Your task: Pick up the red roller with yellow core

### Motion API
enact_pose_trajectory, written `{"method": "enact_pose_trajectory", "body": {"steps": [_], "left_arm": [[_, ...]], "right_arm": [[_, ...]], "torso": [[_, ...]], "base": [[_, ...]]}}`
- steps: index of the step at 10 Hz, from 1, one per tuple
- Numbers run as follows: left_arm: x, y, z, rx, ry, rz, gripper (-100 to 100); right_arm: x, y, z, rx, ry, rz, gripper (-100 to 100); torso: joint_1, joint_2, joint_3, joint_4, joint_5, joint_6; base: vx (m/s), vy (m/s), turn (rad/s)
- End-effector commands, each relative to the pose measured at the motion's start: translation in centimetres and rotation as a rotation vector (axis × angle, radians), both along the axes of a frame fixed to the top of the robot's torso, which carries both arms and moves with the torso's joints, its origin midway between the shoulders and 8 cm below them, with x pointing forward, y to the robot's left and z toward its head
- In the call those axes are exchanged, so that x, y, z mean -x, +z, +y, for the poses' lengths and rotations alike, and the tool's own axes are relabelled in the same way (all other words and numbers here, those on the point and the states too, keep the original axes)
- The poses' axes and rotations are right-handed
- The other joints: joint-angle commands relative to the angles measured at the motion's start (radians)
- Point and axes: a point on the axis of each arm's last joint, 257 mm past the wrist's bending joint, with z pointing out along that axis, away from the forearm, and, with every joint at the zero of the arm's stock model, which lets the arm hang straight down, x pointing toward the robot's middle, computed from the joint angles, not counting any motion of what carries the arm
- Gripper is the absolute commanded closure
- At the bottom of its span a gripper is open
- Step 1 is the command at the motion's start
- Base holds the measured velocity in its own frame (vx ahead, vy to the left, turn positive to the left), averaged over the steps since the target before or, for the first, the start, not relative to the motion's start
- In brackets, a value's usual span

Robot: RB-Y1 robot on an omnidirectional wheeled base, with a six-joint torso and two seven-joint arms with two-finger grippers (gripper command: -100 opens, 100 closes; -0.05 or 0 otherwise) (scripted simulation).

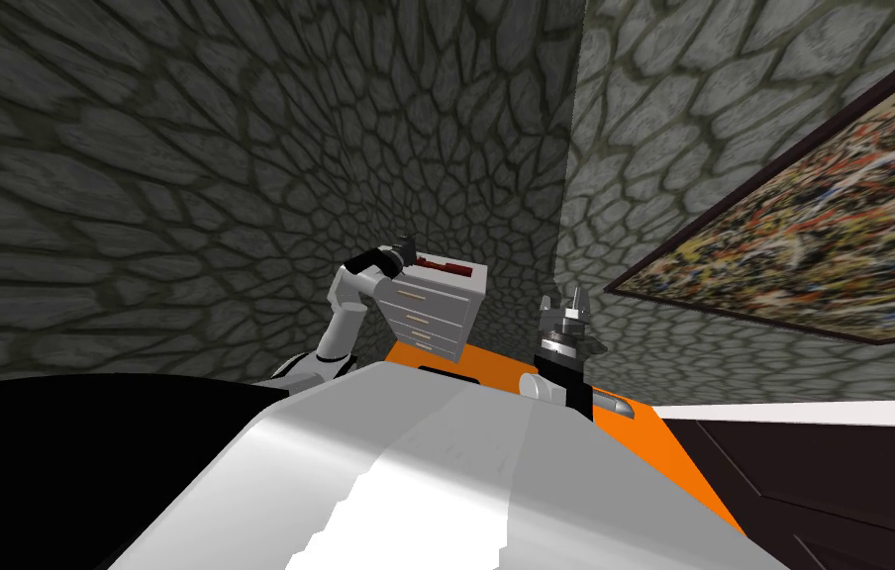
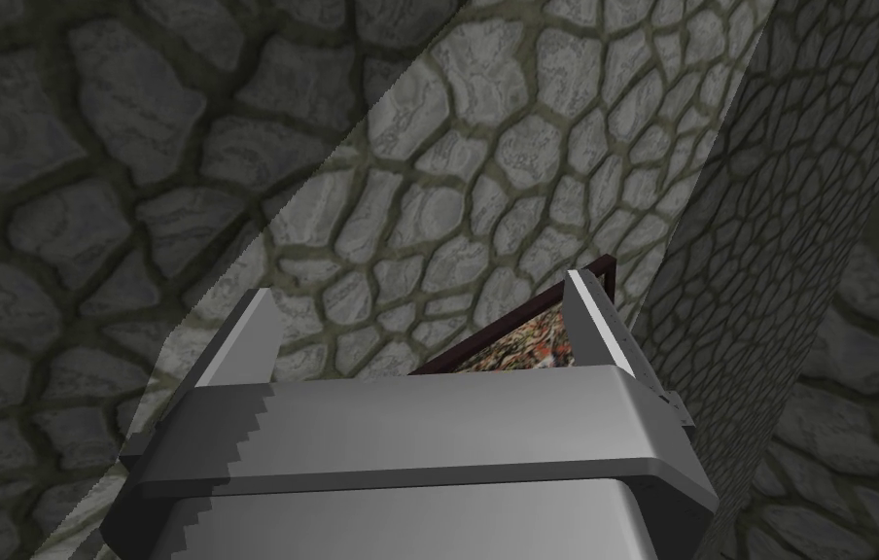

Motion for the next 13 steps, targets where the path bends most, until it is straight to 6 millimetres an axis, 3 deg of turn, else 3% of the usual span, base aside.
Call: {"method": "enact_pose_trajectory", "body": {"steps": [1,2,4,5,7,8,12,13], "left_arm": [[-0.3,-0.5,0.0,-0.002,-0.002,0.039,-100],[-0.6,0.7,-0.7,0.004,-0.021,0.038,-100],[-0.5,-0.5,-0.5,-0.004,-0.013,0.085,-100],[-0.8,0.6,-1.2,0.000,-0.031,0.085,-100],[-0.7,-0.5,-1.0,-0.008,-0.024,0.126,-100],[-0.9,0.4,-1.5,-0.007,-0.039,0.136,-100],[-0.8,-0.3,-1.8,-0.020,-0.042,0.204,-100],[-0.8,0.7,-2.3,-0.019,-0.056,0.206,-100]], "right_arm": [[0.0,0.0,0.0,0.000,0.000,0.000,0],[0.0,0.0,0.0,0.000,0.000,0.000,0],[0.0,0.0,0.0,0.000,0.000,0.000,0],[0.0,0.0,0.0,0.000,0.000,0.000,0],[0.0,0.0,0.0,0.000,0.000,0.000,0],[0.0,0.0,0.0,0.000,0.000,0.000,0],[0.0,0.0,0.0,0.000,0.000,0.000,0],[0.0,0.0,0.0,0.000,0.000,0.000,0]], "torso": [[0.000,0.000,0.000,0.000,0.000,0.000],[0.000,0.000,0.000,0.000,0.000,0.000],[0.000,0.000,0.000,0.000,0.000,0.000],[0.000,0.000,0.000,0.000,0.000,0.000],[0.000,0.000,0.000,0.000,0.000,0.000],[0.001,0.000,0.000,0.000,0.000,0.000],[0.000,0.000,0.000,0.000,0.000,0.000],[0.000,0.000,0.000,0.000,0.000,0.000]], "base": [[0.003,-0.013,-0.028],[0.003,-0.018,-0.046],[0.006,-0.010,-0.010],[0.004,-0.016,-0.043],[0.003,-0.010,-0.010],[0.006,-0.013,-0.043],[0.005,-0.013,-0.021],[0.008,-0.017,-0.046]]}}
